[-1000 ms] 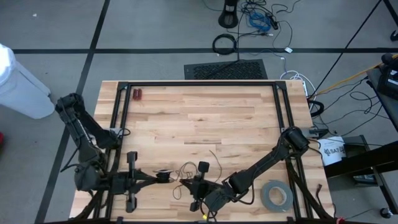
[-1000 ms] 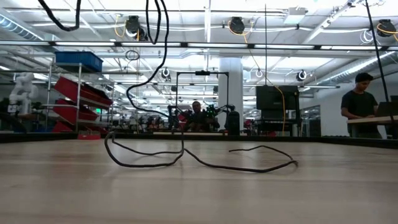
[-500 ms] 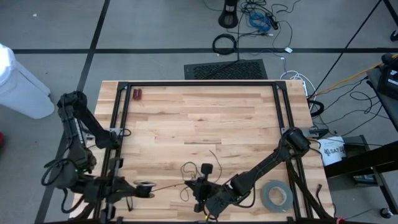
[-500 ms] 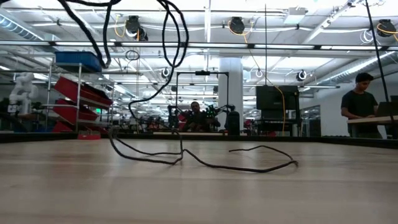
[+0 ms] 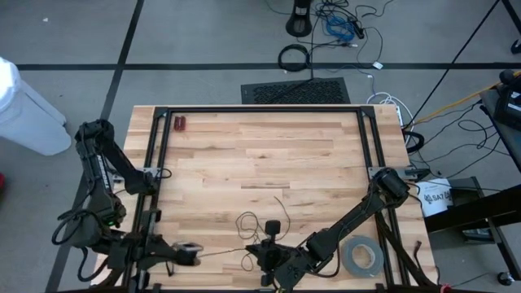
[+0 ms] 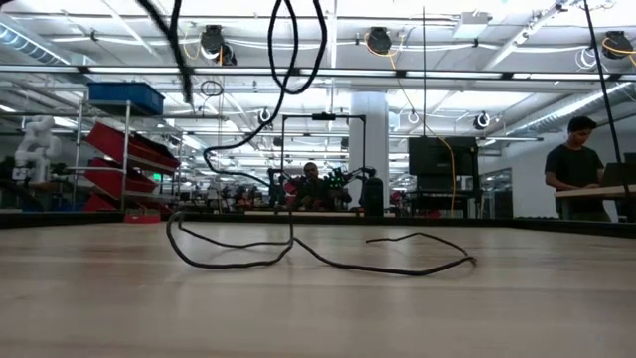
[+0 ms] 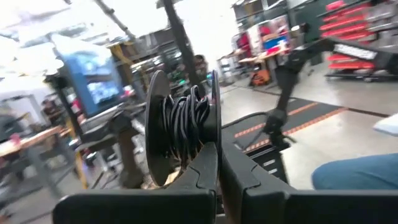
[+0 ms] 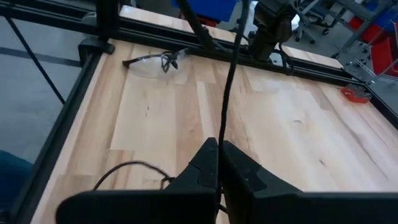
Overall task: Coil cords
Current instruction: Coil the black wire on the spool
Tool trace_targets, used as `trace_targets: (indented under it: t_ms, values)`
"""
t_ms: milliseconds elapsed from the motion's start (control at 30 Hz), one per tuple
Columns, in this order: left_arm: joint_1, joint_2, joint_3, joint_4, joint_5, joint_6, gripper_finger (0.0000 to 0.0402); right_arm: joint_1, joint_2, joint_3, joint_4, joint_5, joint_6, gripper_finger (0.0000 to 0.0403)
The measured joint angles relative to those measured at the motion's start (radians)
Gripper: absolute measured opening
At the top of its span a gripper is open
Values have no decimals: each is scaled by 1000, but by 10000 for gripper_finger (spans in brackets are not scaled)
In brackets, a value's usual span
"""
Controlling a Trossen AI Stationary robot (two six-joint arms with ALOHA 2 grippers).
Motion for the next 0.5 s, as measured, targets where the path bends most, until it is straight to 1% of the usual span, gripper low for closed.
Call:
trace_targets:
  t_ms: [67,233,333,400,500]
  values:
    - [10,9,0,-1,36,1,3,1,-5,0,-2,-6,-2,0]
    - [40,24,0,-14,60,21,3,1,-26,-1,-6,-53,-26,0]
    - [55,26,0,-62,138,28,3,-9,-53,-2,-11,-97,-51,0]
    - [65,26,0,-82,161,33,3,-19,-79,-2,-19,-133,-75,0]
    - [76,30,0,-116,198,55,3,-42,-118,-2,-20,-240,-91,0]
